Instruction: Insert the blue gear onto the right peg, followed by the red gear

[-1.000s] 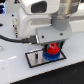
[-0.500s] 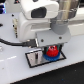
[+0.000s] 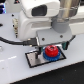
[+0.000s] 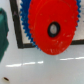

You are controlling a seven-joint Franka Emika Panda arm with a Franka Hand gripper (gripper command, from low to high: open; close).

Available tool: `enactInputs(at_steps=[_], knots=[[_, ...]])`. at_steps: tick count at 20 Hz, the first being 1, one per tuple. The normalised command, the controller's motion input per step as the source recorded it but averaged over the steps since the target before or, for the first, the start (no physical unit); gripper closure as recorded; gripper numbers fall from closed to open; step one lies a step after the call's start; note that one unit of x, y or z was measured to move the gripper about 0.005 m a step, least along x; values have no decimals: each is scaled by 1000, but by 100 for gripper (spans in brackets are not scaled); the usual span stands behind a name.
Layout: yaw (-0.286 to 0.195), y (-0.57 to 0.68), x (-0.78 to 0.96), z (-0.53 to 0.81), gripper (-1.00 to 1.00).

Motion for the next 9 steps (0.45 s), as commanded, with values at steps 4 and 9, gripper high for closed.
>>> enactInputs(at_steps=[4, 9], knots=[[0, 138, -8, 679, -100], [0, 15, 12, 21, -100]])
